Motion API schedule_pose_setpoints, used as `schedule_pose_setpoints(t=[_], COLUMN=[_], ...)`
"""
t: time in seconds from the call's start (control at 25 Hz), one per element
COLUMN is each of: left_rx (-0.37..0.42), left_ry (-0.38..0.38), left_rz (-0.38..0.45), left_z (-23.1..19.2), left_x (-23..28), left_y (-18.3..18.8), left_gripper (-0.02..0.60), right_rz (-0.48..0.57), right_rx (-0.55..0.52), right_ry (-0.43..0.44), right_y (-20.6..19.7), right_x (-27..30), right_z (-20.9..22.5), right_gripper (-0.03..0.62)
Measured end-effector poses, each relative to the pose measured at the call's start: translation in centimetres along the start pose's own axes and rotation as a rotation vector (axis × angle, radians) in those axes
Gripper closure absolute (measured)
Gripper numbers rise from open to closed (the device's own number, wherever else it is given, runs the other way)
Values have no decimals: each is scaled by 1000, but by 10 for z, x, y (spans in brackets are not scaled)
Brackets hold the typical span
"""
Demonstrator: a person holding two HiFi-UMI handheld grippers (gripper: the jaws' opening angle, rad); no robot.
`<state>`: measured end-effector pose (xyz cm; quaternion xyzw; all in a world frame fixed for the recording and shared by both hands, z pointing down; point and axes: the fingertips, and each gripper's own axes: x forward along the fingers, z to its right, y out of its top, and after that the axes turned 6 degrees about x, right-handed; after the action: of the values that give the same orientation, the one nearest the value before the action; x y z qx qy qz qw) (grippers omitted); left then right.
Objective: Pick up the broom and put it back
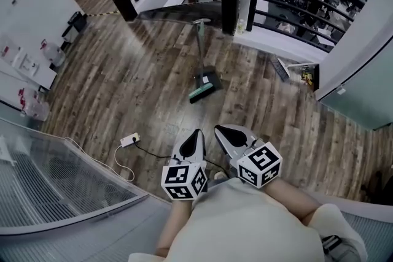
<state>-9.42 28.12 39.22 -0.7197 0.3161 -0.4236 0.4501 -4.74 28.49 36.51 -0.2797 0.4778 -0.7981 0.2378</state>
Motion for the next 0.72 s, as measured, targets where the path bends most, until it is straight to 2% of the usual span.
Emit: schedule_pose_setpoints(t=[0.28, 0.72], left_rx=[0, -15], left_ry=[22, 65], left_rz=[21, 52], left_z=[-16, -40], left_x=[37, 108], left_y=[16, 62], left_gripper=[578, 578], right_rz=[0, -13], right_rx=[-7, -25], right_ry=[26, 79], right_y=[16, 69], right_x=[31, 84], right_z=[31, 88], right_gripper=[589, 589])
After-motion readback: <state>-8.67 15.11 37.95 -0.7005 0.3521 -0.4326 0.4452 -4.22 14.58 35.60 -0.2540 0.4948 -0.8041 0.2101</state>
